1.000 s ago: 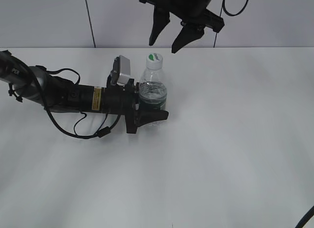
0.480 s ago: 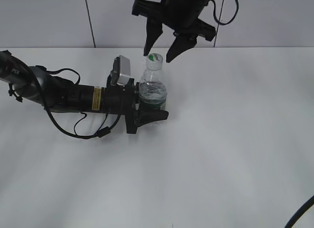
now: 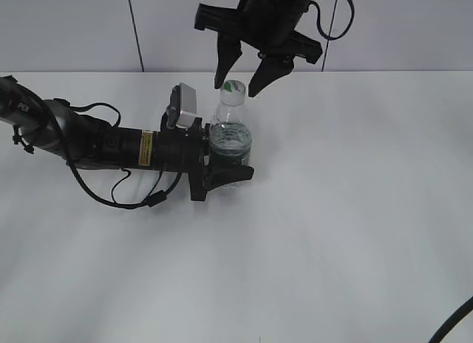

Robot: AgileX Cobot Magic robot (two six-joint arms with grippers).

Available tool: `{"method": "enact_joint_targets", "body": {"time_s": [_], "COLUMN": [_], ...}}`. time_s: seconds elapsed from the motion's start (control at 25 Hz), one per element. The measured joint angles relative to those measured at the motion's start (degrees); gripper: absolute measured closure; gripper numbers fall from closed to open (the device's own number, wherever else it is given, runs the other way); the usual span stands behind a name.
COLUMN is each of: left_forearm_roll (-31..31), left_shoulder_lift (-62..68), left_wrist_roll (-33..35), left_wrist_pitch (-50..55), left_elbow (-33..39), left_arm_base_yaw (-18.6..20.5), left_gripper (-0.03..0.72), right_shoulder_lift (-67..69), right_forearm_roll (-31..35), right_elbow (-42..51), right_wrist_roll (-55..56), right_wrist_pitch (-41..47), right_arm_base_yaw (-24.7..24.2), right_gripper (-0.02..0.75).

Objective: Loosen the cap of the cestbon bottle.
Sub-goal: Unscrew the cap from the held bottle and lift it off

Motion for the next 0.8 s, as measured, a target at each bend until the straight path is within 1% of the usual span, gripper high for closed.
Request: {"method": "enact_joint_targets", "body": {"time_s": [0.8], "left_forearm_roll": [-0.16], "left_shoulder_lift": [0.0], "left_wrist_roll": [0.07], "left_wrist_pitch": [0.11], "left_elbow": [0.0], "left_arm_base_yaw": [0.0], "left_gripper": [0.276], "right_shoulder_lift": [0.76], "right_forearm_roll": [-1.01], "right_elbow": [0.0], "right_wrist_roll": [-1.29], "right_wrist_pitch": [0.07], "right_arm_base_yaw": [0.41], "right_gripper": [0.339]}}
